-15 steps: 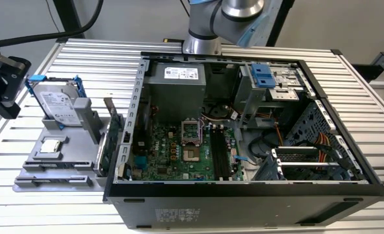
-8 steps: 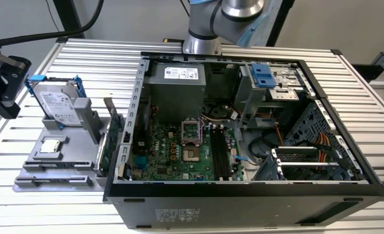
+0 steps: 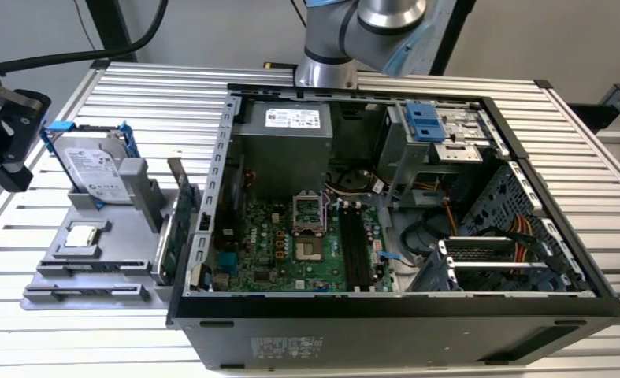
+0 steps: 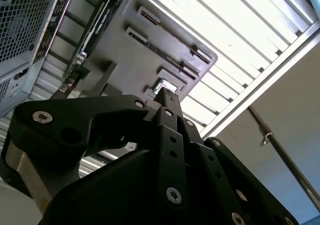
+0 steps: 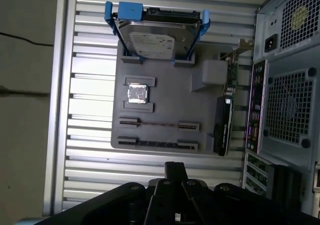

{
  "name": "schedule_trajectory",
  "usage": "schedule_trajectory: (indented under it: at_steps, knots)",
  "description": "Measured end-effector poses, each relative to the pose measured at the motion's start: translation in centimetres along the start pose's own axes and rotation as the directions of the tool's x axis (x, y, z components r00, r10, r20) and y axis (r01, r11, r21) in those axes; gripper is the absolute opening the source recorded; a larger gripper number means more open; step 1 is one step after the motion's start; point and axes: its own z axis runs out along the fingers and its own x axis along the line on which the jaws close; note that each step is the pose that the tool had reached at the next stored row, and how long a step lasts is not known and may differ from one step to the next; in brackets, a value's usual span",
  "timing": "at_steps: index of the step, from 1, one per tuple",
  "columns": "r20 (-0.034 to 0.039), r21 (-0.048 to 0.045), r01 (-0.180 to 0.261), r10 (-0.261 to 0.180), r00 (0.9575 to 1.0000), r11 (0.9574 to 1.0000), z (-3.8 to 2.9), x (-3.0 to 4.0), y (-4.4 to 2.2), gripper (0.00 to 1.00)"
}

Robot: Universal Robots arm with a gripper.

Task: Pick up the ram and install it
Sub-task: 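Pick up the ram and move it above insertion slot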

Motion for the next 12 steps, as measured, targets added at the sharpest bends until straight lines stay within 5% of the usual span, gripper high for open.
schedule_trajectory:
  at_steps: [12]
  knots:
    - [-0.0009,-0.0003,0.018,-0.018,0.9998,0.9998,0.0,0.01,0.02,0.0]
